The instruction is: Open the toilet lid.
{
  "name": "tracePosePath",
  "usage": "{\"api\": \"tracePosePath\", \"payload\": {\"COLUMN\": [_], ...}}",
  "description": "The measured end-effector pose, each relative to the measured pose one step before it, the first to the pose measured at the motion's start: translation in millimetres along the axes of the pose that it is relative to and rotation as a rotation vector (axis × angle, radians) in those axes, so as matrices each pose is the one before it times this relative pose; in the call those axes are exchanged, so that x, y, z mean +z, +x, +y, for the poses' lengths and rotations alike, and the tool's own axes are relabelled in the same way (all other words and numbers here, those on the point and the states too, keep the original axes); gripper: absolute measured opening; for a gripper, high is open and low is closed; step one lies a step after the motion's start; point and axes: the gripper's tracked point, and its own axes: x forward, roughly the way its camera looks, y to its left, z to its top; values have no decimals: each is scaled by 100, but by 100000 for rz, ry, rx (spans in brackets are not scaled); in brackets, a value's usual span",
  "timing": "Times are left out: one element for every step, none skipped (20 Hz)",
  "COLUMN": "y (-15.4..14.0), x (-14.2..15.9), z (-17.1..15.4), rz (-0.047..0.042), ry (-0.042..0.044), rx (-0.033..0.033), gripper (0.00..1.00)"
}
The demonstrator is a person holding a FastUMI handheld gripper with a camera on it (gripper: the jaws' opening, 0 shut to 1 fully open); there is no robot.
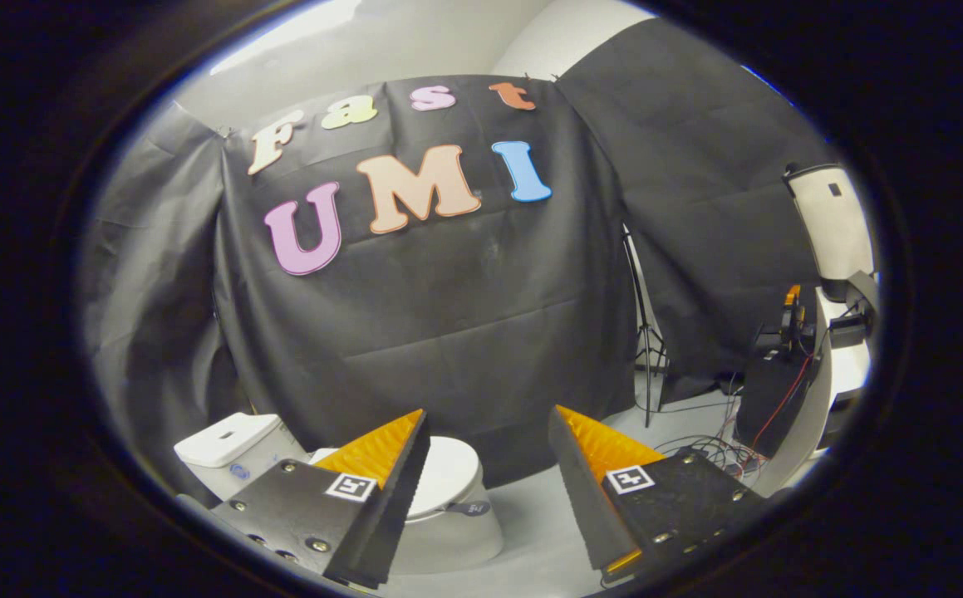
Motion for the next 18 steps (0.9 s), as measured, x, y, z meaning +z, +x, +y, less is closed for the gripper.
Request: {"api": "tracePosePath", "payload": {"y": [26,31,-1,-24,27,-16,29,-5,106,66,100,133,173,152,209,77,135,143], "x": [-30,-22,-26,-34,51,-39,16,-16,39,-115,-118,-227,-261,-355,-364,-509,-635,-747], "z": [-45,-47,-50,-36,-74,-12,-6,-77,-202,-291,-226,-498,-585,-754,-826,-731,-594,-394], "rz": [99,29,22,-8,2,-12,-182,-139,-41,42,335,308,-61,-170,-199,-29,428,1034], "ry": [359,346,271,104,136,255,387,449,655,1285,2220,2466,1886,1927,2051,2000,1998,3116], "rx": [-94,-189,-50,-126,-244,-29,-15,-230,-606,-404,-584,-1414,-1725,-2451,-2876,-2524,-1661,-395], "gripper": [85,85,85,85,85,85,85,85,85,85,85,85,85,85,85,85,85,85]}}
